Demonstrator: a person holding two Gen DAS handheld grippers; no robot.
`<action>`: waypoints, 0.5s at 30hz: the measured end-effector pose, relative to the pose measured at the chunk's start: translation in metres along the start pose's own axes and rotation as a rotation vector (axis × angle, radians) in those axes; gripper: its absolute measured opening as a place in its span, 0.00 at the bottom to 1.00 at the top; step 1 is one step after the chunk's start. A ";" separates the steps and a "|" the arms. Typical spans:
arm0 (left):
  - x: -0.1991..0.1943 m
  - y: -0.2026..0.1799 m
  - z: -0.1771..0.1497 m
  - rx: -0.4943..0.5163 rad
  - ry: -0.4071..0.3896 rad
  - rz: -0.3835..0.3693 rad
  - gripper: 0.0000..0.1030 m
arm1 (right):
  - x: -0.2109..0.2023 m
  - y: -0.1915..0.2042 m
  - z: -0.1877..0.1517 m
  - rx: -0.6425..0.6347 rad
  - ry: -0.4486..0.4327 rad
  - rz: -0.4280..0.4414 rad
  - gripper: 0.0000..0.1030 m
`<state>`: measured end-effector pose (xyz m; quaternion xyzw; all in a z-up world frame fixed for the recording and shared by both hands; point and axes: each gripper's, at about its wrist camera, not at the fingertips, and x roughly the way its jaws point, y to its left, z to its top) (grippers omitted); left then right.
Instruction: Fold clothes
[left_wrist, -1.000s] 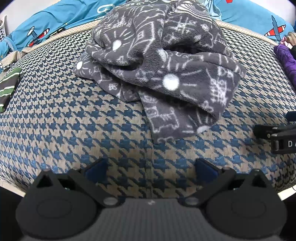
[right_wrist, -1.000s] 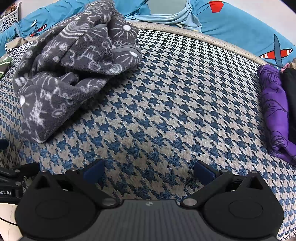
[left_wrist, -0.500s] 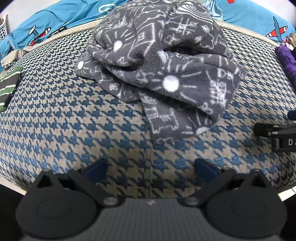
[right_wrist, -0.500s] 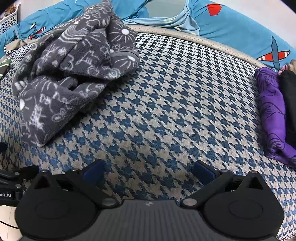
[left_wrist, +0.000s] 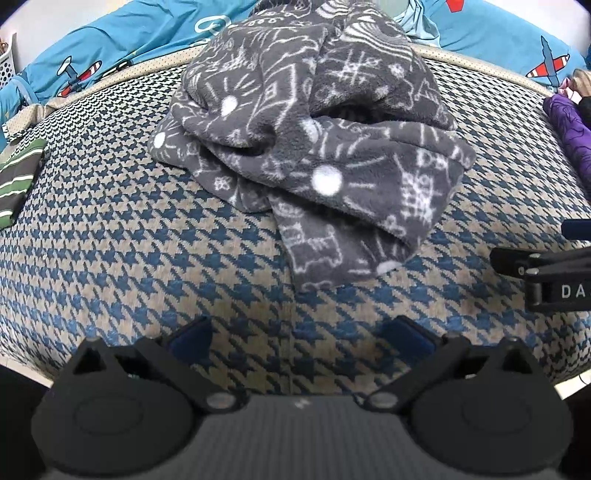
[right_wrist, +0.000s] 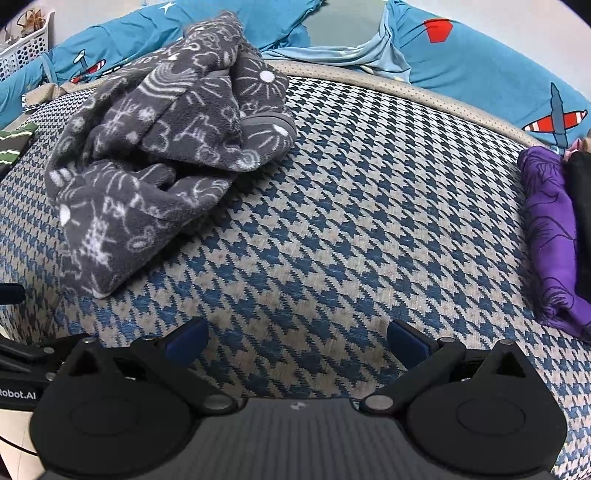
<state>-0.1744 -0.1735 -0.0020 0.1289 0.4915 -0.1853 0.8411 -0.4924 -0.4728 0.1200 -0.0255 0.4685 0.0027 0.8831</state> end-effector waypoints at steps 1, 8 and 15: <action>-0.001 -0.001 0.000 0.000 -0.001 0.001 1.00 | 0.017 0.019 0.026 -0.001 0.000 0.000 1.00; 0.001 -0.001 0.002 -0.006 -0.003 0.011 1.00 | 0.074 0.048 0.093 -0.003 0.000 0.001 1.00; 0.003 -0.003 0.006 -0.015 -0.006 0.024 1.00 | 0.116 0.052 0.131 -0.005 -0.002 0.002 1.00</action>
